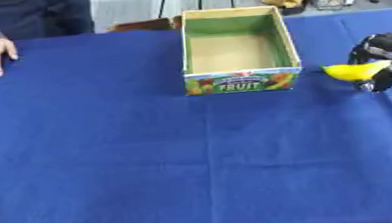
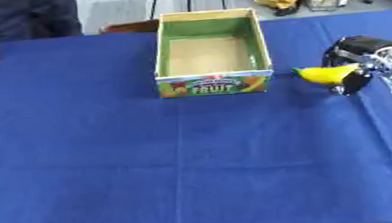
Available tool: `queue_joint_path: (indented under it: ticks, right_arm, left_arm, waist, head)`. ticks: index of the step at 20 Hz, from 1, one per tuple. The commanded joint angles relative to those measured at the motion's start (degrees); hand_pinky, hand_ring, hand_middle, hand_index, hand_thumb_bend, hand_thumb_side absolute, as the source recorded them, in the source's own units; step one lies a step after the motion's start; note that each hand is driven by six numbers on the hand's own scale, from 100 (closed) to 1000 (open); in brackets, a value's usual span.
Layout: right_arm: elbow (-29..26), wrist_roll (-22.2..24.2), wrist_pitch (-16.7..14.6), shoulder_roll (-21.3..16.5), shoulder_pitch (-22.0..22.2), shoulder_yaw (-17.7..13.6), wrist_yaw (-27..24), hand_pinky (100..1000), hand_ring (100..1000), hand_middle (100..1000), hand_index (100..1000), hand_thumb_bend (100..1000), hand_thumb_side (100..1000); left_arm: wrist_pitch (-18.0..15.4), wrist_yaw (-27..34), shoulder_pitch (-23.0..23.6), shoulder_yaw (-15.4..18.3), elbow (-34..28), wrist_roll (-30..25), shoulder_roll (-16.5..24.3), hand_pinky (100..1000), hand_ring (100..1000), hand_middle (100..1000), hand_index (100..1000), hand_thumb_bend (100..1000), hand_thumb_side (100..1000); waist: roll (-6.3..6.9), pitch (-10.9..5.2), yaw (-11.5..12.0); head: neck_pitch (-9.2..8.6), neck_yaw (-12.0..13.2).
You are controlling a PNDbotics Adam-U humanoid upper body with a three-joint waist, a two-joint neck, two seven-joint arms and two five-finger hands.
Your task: Pick up objects on the table and place them in the box.
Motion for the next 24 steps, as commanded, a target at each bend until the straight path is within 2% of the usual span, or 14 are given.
queue_joint_path:
  ticks: [1, 12, 24]
  right_arm:
    - [-1.7, -0.1, 0.1, -3.1, -1.2, -0.3, -0.5, 745, 731, 527, 646, 211, 100]
    - [-3.4, 0.1, 0.4, -3.6, -2.4, -0.4, -1.1, 747, 732, 527, 646, 214, 100]
    - [-4.5, 0.4, -0.1, -3.0, -6.3, 0.0, -1.2, 749, 734, 528, 648, 215, 101]
  left_arm:
    - [-0.1, -0.2, -0.4, 0.4, -1.1, -0.1, 1.4, 610, 697, 659, 740, 527, 773]
    - [-0.2, -0.3, -0.2, 0.4, -1.0, -0.1, 1.7, 610, 697, 659, 740, 529, 771]
    - [-0.1, -0.3, 0.3, -0.1, -0.7, -0.6, 2.2, 610, 696, 658, 739, 530, 772]
  waist:
    - [-0.21, -1.20, -0.2]
    - [-0.98, -1.96, -0.5]
    - [-2.21, -2.93, 0.0]
  head:
    - [0.24, 0.0]
    - [0.51, 0.1]
    - [0.78, 0.0]
